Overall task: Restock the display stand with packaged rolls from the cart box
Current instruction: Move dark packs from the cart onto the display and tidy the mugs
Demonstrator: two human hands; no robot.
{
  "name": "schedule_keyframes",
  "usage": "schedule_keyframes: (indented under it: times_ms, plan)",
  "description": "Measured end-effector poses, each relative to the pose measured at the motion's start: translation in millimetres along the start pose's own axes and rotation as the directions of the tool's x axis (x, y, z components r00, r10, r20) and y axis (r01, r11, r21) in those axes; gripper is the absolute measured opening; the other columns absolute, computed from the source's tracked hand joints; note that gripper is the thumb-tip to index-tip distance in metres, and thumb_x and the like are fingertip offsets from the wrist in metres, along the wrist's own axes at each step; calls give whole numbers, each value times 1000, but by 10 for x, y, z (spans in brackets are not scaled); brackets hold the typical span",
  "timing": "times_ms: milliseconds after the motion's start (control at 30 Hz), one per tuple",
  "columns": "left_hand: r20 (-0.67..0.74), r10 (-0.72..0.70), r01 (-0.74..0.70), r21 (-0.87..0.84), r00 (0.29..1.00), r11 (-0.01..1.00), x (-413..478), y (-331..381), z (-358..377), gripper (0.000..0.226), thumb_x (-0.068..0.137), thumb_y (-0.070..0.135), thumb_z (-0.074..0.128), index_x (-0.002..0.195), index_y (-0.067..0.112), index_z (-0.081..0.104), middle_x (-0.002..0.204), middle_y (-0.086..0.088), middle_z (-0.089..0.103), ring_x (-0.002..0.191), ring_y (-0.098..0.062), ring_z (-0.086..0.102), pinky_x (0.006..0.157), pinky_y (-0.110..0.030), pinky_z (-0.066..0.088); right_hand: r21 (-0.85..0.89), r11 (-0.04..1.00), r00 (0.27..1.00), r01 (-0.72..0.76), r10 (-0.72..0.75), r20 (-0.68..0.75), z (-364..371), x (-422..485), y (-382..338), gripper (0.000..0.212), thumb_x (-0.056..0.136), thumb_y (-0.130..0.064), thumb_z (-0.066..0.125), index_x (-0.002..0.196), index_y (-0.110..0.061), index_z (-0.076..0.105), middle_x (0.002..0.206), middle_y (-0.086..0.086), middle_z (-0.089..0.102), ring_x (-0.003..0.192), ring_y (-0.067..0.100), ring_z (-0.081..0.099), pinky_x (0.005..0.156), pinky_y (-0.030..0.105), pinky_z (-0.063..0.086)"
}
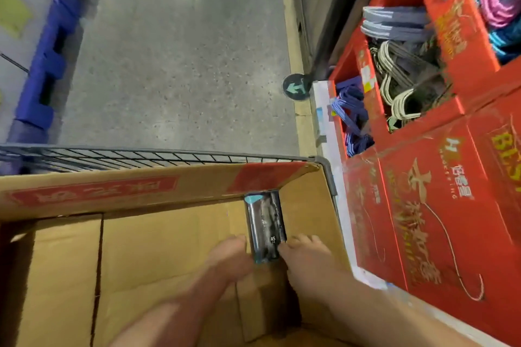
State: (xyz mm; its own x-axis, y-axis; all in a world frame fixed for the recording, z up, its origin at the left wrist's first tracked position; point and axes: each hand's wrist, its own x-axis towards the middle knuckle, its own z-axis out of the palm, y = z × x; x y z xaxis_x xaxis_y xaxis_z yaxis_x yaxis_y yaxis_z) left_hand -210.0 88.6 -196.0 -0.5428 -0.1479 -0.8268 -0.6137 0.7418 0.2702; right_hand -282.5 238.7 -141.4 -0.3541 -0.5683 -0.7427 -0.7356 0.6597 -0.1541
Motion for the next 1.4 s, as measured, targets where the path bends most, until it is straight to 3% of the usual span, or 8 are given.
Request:
schedule_keyframes:
  times_ms: [133,300,467,733,900,1067,1200,1400]
  plan:
    - [51,39,-28,-199,998,980,372,1,115,18,85,36,52,78,21,59,82,2,61,77,-15,61,66,-27,50,61,998,999,-31,28,41,191,118,8,43,90,-13,44,133,-18,43,136,10,48,131,31,34,113,46,22]
    - [119,-184,214,-705,976,676,675,23,374,46,77,25,74,120,18,60,109,-1,68,92,-14,64,70,-23,49,35,999,993,-34,30,114,307,91,41,50,91,-17,43,140,-11,37,139,14,47,135,30,34,118,45,8]
    - [111,-350,320,-713,930,624,858,13,527,74,69,34,82,131,10,50,123,-13,62,105,-27,63,80,-32,52,89,995,994,-52,44,97,313,96,44,52,91,-18,45,142,-12,37,141,12,46,136,27,33,119,42,4]
    - [157,-324,289,-864,933,413,442,-140,265,24,80,6,69,98,2,53,85,-17,65,71,-28,65,59,-37,57,258,956,990,-142,133,50,285,-44,-21,43,94,-17,42,137,-23,42,139,4,48,132,27,38,118,43,20]
    - [101,-271,195,-917,957,348,-62,-422,19,29,85,5,66,108,-6,53,89,-23,68,69,-31,66,51,-31,51,319,934,987,-161,162,23,215,-208,-118,40,95,-23,42,135,-22,43,137,5,48,128,26,41,108,41,30]
    - [39,-112,74,-942,993,327,-624,-217,-171,28,86,7,64,113,0,56,102,-25,70,90,-39,68,68,-39,55,632,766,971,-117,221,-88,137,-605,-209,56,95,-50,41,144,-24,29,139,7,50,123,27,50,101,38,43]
    - [-59,35,-68,-920,998,386,-1173,296,-89,24,87,8,62,111,7,58,103,-19,72,97,-39,67,84,-49,53,831,556,928,-9,314,-200,174,-1208,-196,71,94,-47,48,151,-31,10,139,-2,53,120,20,55,98,30,43]
    - [-174,250,-264,-882,952,391,-2047,1245,548,12,90,4,57,101,5,55,80,-11,72,65,-25,67,56,-31,52,904,377,701,200,590,-401,716,-2553,-70,72,95,-26,51,151,-35,6,143,-1,44,102,10,59,90,27,45]
